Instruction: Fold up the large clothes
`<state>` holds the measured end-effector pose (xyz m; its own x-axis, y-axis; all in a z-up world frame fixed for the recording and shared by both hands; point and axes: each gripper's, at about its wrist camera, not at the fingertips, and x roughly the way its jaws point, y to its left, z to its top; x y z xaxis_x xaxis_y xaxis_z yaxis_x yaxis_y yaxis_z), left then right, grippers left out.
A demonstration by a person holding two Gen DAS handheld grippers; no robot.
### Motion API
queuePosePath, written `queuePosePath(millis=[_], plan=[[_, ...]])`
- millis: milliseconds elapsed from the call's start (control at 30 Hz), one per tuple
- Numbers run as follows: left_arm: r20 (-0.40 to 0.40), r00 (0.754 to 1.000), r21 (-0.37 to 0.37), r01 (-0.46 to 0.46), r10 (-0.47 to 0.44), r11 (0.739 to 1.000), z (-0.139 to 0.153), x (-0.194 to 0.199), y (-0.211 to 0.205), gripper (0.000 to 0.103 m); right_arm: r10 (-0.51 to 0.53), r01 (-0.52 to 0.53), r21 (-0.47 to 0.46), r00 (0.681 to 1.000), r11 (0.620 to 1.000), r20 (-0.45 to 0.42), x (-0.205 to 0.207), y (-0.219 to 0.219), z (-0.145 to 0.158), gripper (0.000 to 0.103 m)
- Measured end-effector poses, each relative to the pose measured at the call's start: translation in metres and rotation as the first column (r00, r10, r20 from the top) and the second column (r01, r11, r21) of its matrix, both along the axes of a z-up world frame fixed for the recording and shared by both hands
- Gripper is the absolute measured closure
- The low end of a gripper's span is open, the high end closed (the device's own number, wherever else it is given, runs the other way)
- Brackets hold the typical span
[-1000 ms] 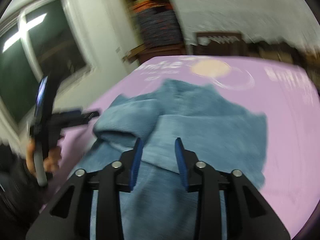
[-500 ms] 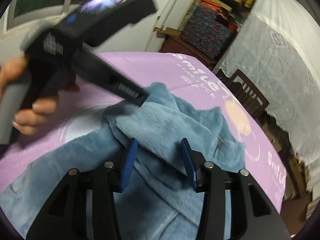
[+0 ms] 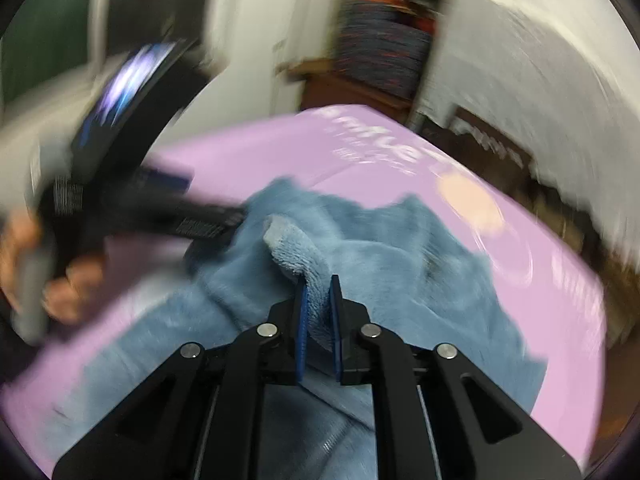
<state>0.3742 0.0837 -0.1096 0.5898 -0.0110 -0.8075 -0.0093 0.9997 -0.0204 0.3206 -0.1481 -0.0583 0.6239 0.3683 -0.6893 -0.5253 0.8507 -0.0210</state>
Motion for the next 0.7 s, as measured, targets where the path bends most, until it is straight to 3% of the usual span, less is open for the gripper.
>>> queuePosePath(millis=[67, 133, 167, 233, 267, 300, 367, 467, 567, 633, 667, 700], plan=[[-0.005, 1.0, 0.027, 0.012, -0.012, 1.0, -0.003, -0.001, -0.007, 0.023, -0.129, 0.144, 0.19, 0.988, 0.971, -0.09, 0.008, -0.056, 0.007, 0.094], [-0.014, 1.0, 0.055, 0.016, -0.015, 0.998, -0.007, 0.0, -0.012, 0.023, -0.224, 0.279, 0.311, 0.954, 0.909, -0.201, 0.014, -0.103, -0.003, 0.093], [-0.015, 1.0, 0.072, 0.021, -0.019, 0.997, -0.009, 0.0, -0.015, 0.023, -0.267, 0.364, 0.361, 0.919, 0.859, -0.291, 0.016, -0.131, -0.018, 0.09], [-0.007, 1.0, 0.094, 0.021, -0.02, 0.995, -0.01, -0.001, -0.018, 0.023, -0.269, 0.446, 0.419, 0.868, 0.791, -0.418, 0.019, -0.166, -0.047, 0.082], [-0.002, 1.0, 0.1, 0.02, -0.02, 0.995, -0.01, -0.002, -0.018, 0.023, -0.278, 0.495, 0.433, 0.836, 0.753, -0.473, 0.018, -0.182, -0.063, 0.066], [0.0, 1.0, 0.099, 0.019, -0.019, 0.995, -0.01, -0.002, -0.018, 0.023, -0.283, 0.527, 0.446, 0.815, 0.723, -0.506, 0.017, -0.191, -0.073, 0.058], [0.004, 1.0, 0.084, 0.015, -0.015, 0.996, -0.009, -0.002, -0.016, 0.023, -0.254, 0.544, 0.488, 0.803, 0.682, -0.539, 0.018, -0.201, -0.083, 0.059], [0.04, 0.999, 0.057, 0.021, -0.024, 0.998, -0.001, -0.006, -0.014, 0.023, -0.249, 0.55, 0.505, 0.801, 0.665, -0.545, 0.018, -0.199, -0.08, 0.054], [0.081, 0.994, 0.049, 0.065, -0.069, 0.997, 0.007, -0.013, -0.021, 0.023, -0.279, 0.564, 0.475, 0.792, 0.676, -0.543, 0.024, -0.191, -0.079, 0.053], [0.078, 0.993, 0.075, 0.086, -0.092, 0.993, 0.006, -0.015, -0.028, 0.023, -0.282, 0.563, 0.463, 0.79, 0.685, -0.544, 0.027, -0.186, -0.08, 0.072], [0.06, 0.993, 0.096, 0.094, -0.1, 0.991, 0.001, -0.013, -0.033, 0.023, -0.275, 0.548, 0.456, 0.798, 0.702, -0.537, 0.029, -0.181, -0.079, 0.097], [0.048, 0.994, 0.109, 0.094, -0.1, 0.99, -0.003, -0.012, -0.034, 0.023, -0.269, 0.537, 0.459, 0.806, 0.708, -0.528, 0.025, -0.181, -0.078, 0.096]])
